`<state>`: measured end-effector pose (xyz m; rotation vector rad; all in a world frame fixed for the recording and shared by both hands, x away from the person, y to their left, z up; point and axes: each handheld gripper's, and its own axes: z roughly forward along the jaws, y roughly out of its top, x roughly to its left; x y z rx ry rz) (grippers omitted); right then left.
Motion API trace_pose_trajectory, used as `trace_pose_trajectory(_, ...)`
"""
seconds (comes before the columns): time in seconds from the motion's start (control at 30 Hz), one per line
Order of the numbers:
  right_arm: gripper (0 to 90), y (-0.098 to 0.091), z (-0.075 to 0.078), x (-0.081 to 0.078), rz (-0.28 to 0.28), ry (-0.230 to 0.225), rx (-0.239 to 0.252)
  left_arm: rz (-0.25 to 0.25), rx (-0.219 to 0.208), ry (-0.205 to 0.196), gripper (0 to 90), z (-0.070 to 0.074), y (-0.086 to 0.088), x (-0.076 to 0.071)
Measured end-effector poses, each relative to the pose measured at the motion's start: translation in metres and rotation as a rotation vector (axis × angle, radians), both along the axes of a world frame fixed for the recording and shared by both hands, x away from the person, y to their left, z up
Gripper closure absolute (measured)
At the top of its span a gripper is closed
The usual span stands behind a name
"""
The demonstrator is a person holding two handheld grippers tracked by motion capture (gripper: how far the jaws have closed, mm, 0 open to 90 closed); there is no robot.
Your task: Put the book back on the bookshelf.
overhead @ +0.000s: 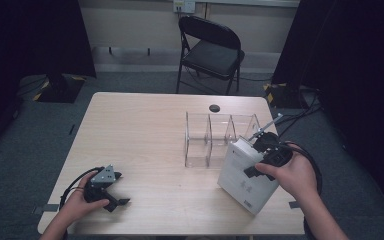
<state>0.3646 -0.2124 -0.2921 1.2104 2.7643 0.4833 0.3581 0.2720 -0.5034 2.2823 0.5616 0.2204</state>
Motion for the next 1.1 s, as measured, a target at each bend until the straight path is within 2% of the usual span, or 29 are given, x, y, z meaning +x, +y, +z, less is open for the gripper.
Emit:
trace_pose_trajectory(0.17, 52.3, -0.005, -0.001, 0.0, -0.011, 0.017, 0.002, 0.0, 0.0, 0.0, 0.0, 0.0, 0.0, 0.0)
trace_pose_trajectory(0.37, 52.3, -0.015, -0.001, 0.001, -0.038, 0.009, -0.004, 0.0, 0.0, 0.0, 0.0, 0.0, 0.0, 0.0)
trace_pose_trajectory(0.5, 52.2, -0.019, 0.001, 0.002, -0.055, 0.019, -0.003, 0.0, 0.0, 0.0, 0.0, 0.0, 0.0, 0.0)
trace_pose_trajectory(0.67, 52.2, -0.023, 0.002, 0.003, -0.064, 0.003, -0.009, 0.0, 0.0, 0.0, 0.0, 0.0, 0.0, 0.0)
trace_pose_trajectory(0.9, 52.2, -0.03, 0.002, 0.006, -0.097, 0.016, -0.008, 0.0, 0.001, 0.0, 0.0, 0.0, 0.0, 0.0)
trace_pose_trajectory(0.93, 52.2, -0.032, 0.002, 0.007, -0.115, 0.016, -0.013, 0.0, 0.001, 0.0, 0.0, 0.0, 0.0, 0.0)
trace_pose_trajectory(1.07, 52.2, -0.035, 0.002, 0.01, -0.125, 0.024, -0.022, 0.0, 0.001, 0.0, 0.0, 0.0, 0.0, 0.0)
trace_pose_trajectory(1.1, 52.2, -0.036, 0.002, 0.01, -0.12, 0.014, -0.025, 0.0, 0.001, 0.0, 0.0, 0.0, 0.0, 0.0)
